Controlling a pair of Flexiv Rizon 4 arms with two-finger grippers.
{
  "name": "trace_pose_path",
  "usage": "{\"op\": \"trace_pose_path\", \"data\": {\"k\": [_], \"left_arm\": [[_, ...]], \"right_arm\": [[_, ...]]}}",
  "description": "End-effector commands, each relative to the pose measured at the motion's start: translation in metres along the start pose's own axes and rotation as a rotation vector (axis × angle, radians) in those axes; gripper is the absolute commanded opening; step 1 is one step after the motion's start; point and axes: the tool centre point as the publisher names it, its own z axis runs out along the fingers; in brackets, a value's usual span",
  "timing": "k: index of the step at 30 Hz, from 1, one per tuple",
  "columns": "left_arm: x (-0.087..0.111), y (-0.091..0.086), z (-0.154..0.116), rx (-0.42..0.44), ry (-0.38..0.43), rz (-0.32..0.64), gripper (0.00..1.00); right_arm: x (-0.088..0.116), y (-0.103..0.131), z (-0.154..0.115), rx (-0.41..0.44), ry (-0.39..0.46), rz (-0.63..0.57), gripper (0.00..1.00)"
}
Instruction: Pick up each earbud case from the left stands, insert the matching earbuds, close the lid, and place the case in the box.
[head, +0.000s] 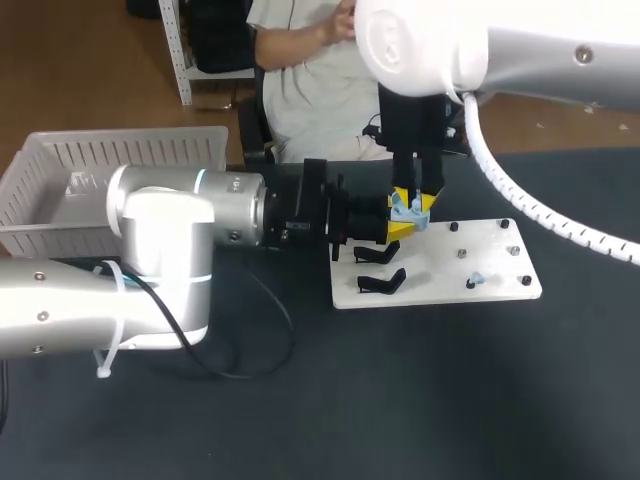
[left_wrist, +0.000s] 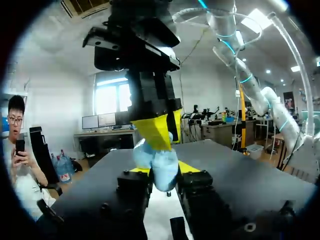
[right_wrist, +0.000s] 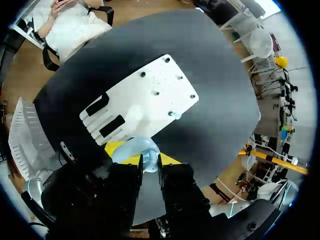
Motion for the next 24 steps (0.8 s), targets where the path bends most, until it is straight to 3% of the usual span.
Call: {"op": "trace_pose_path", "data": {"k": [1, 3, 6, 7, 8, 9, 12, 17, 21, 24], "left_arm": [[-0.001, -0.001, 0.001, -0.005, 0.000, 0.002, 0.00], [-0.001, -0.001, 0.001, -0.005, 0.000, 0.002, 0.00], [-0.001, -0.001, 0.001, -0.005, 0.000, 0.002, 0.00], [-0.001, -0.001, 0.001, -0.005, 0.000, 0.002, 0.00], [-0.001, -0.001, 0.001, -0.005, 0.000, 0.002, 0.00], [-0.001, -0.001, 0.001, -0.005, 0.000, 0.002, 0.00], [-0.001, -0.001, 0.001, -0.005, 0.000, 0.002, 0.00], [-0.001, -0.001, 0.001, -0.005, 0.000, 0.002, 0.00], [-0.001, -0.001, 0.001, -0.005, 0.000, 0.002, 0.00], [-0.001, -0.001, 0.001, -0.005, 0.000, 0.002, 0.00]], "right_arm": [[0.001, 0.001, 0.001, 0.004, 0.000, 0.004, 0.00], [0.001, 0.001, 0.002, 0.007, 0.007, 0.005, 0.00], [0.001, 0.001, 0.002, 0.002, 0.020, 0.004, 0.44], [0.001, 0.001, 0.002, -0.004, 0.023, 0.002, 0.49], [0.002, 0.000, 0.001, -0.011, 0.024, 0.002, 0.63], [0.002, 0.000, 0.000, -0.013, 0.026, 0.002, 0.67], [0.004, -0.004, -0.004, -0.032, 0.027, -0.001, 0.72], [0.012, -0.018, -0.016, -0.069, 0.051, -0.004, 0.56], [0.018, -0.032, -0.020, -0.097, 0.073, -0.016, 0.66], [0.017, -0.042, -0.018, -0.122, 0.081, -0.031, 0.66]]}}
